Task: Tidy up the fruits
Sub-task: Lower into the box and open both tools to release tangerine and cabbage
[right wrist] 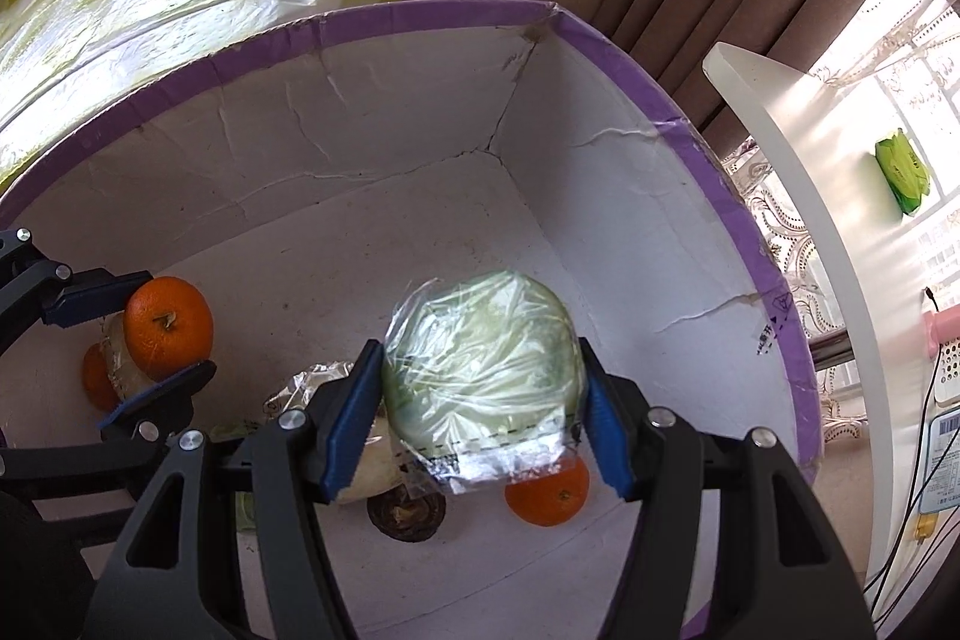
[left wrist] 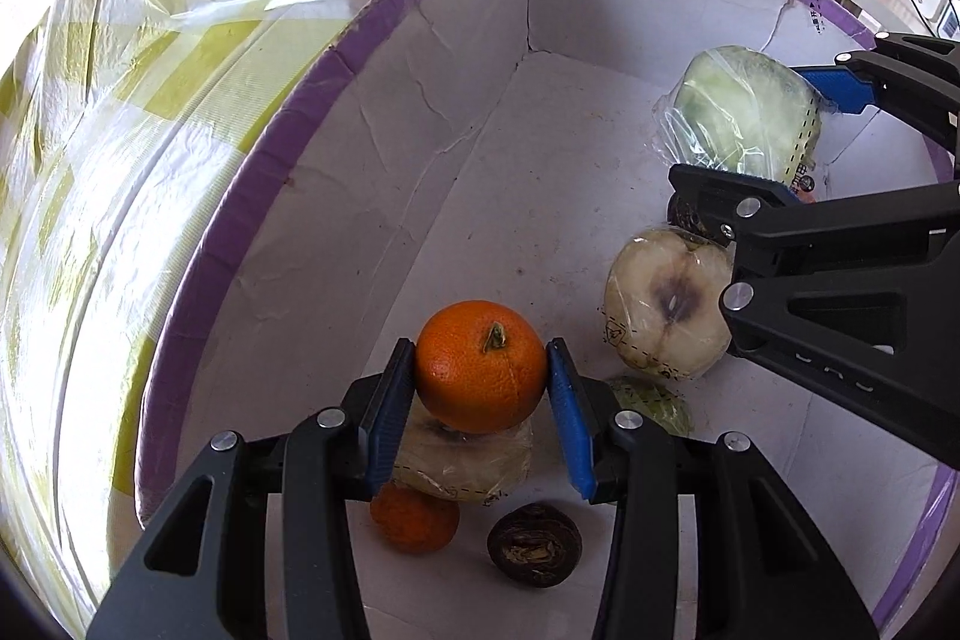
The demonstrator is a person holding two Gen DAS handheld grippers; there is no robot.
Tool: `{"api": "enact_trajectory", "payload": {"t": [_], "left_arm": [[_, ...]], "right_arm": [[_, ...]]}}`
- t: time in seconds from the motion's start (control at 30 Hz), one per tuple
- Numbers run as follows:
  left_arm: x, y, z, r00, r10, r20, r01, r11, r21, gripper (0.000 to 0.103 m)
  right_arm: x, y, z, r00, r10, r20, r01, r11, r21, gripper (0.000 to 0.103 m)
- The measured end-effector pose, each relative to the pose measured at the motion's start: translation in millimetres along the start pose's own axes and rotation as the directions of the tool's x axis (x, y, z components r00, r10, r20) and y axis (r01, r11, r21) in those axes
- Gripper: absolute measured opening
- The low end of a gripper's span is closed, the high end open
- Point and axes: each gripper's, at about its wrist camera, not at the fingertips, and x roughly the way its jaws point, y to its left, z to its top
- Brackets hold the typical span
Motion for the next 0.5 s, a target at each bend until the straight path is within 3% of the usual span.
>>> {"api": "enact_trajectory", "payload": {"t": [0.17,0.23,0.27,0.5], "left_arm": [[5,-4,5,1.000,-0.002,0.005,0.002,1.000,-0.004,0.046],[0,-4,5,1.000,-0.004,0.024,0.004,1.000,-0.001,0.065],[-4,-5,5,0.999,-0.005,0.036,0.005,1.000,0.001,0.070],[-8,-5,4,0.999,-0.001,0.054,0.002,1.000,-0.002,0.071]], "right_arm": [[-4,-2,-2,1.000,0.000,0.008,0.000,1.000,0.014,0.066],[-9,-3,-2,0.999,-0.004,0.033,0.003,1.000,0.025,0.079],[-11,-3,-1,0.999,-0.005,0.045,0.004,1.000,0.025,0.081],[-15,0,-2,0.998,-0.025,0.054,0.024,1.000,0.020,0.081]]}}
